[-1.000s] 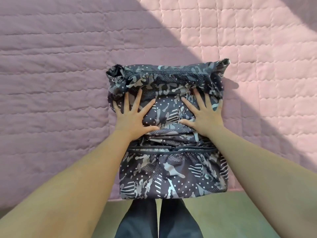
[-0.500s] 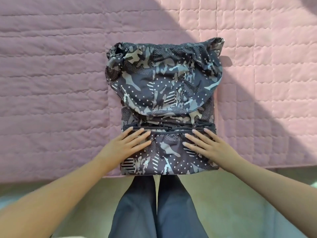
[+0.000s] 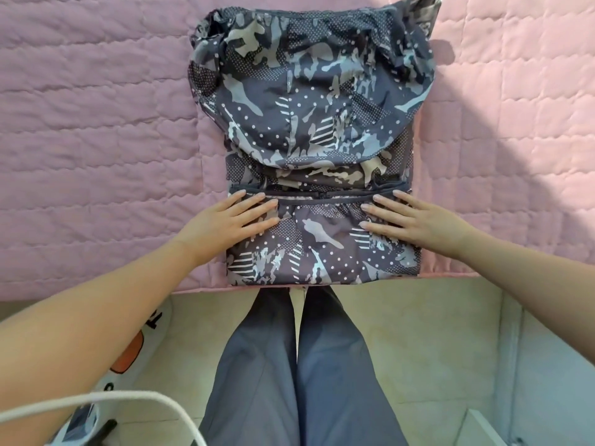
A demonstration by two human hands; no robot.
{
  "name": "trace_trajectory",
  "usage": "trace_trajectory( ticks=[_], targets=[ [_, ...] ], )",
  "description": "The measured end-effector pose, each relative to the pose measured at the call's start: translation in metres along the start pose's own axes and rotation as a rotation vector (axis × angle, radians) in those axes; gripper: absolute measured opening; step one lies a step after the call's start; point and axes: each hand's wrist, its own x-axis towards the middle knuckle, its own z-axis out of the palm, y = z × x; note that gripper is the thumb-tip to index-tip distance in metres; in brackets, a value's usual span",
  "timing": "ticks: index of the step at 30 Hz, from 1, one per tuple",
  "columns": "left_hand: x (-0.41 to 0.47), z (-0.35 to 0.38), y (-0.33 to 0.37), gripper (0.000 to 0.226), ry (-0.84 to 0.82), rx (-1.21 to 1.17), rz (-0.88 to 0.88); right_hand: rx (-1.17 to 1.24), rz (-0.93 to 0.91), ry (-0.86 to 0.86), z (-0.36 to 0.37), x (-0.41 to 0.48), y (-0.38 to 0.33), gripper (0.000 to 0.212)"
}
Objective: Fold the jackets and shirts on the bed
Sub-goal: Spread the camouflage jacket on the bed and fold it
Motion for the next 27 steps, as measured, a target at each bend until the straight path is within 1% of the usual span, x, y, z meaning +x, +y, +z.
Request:
trace_trajectory(
  ticks=[4, 8, 10, 12, 13, 14, 16, 17, 18, 20, 21, 22, 23, 24, 25, 26, 27],
  targets=[
    [0.004, 0.004, -0.006, 0.111, 0.025, -0.104, -0.026, 0.076, 0.051, -0.01, -0.005, 0.007, -0.002, 0.09],
    [0.009, 0.0, -0.008, 0.108, -0.012, -0.314, -0.059, 0.316, 0.178, -0.057, -0.014, 0.016, -0.007, 0.095],
    [0.006, -0.007, -0.009, 0.107, 0.024, -0.44, -0.086, 0.513, 0.284, -0.043, -0.021, 0.018, -0.008, 0.096],
    [0.0, -0.017, -0.013, 0.106, 0.013, -0.621, -0.147, 0.779, 0.44, -0.004, -0.035, 0.017, -0.007, 0.094],
    [0.0, -0.014, -0.018, 0.106, 0.024, -0.74, -0.196, 0.91, 0.514, 0.0, -0.045, 0.015, -0.005, 0.09],
    [-0.004, -0.01, -0.022, 0.103, 0.031, -0.863, -0.252, 1.027, 0.557, 0.003, -0.055, 0.012, -0.002, 0.081],
    [-0.01, -0.019, -0.034, 0.081, -0.04, -1.113, -0.325, 1.244, 0.558, -0.037, -0.079, 0.003, 0.011, 0.061],
    [-0.016, -0.029, -0.041, 0.07, -0.074, -1.233, -0.351, 1.358, 0.547, -0.065, -0.092, -0.002, 0.017, 0.058],
    [-0.022, -0.048, -0.047, 0.065, -0.066, -1.305, -0.355, 1.467, 0.528, -0.07, -0.107, -0.008, 0.025, 0.054],
    [-0.036, -0.092, -0.057, 0.056, 0.083, -1.34, -0.406, 1.606, 0.592, 0.027, -0.134, -0.014, 0.037, 0.04],
    [-0.041, -0.107, -0.06, 0.043, 0.159, -1.384, -0.461, 1.629, 0.647, 0.103, -0.134, -0.015, 0.045, 0.031],
    [-0.043, -0.114, -0.066, 0.028, 0.231, -1.454, -0.54, 1.658, 0.705, 0.206, -0.132, -0.011, 0.053, 0.031],
    [-0.035, -0.117, -0.074, 0.01, 0.286, -1.445, -0.667, 1.715, 0.762, 0.281, -0.131, -0.005, 0.062, 0.032],
    [-0.027, -0.117, -0.082, 0.01, 0.329, -1.438, -0.768, 1.789, 0.804, 0.336, -0.13, 0.004, 0.071, 0.033],
    [-0.016, -0.115, -0.09, 0.018, 0.381, -1.462, -0.853, 1.877, 0.855, 0.416, -0.128, 0.015, 0.08, 0.044],
    [-0.004, -0.108, -0.101, 0.024, 0.466, -1.519, -0.946, 1.947, 0.918, 0.52, -0.126, 0.029, 0.089, 0.058],
    [0.009, -0.103, -0.11, 0.028, 0.574, -1.581, -1.026, 1.984, 1.009, 0.63, -0.122, 0.042, 0.097, 0.066]
  ],
)
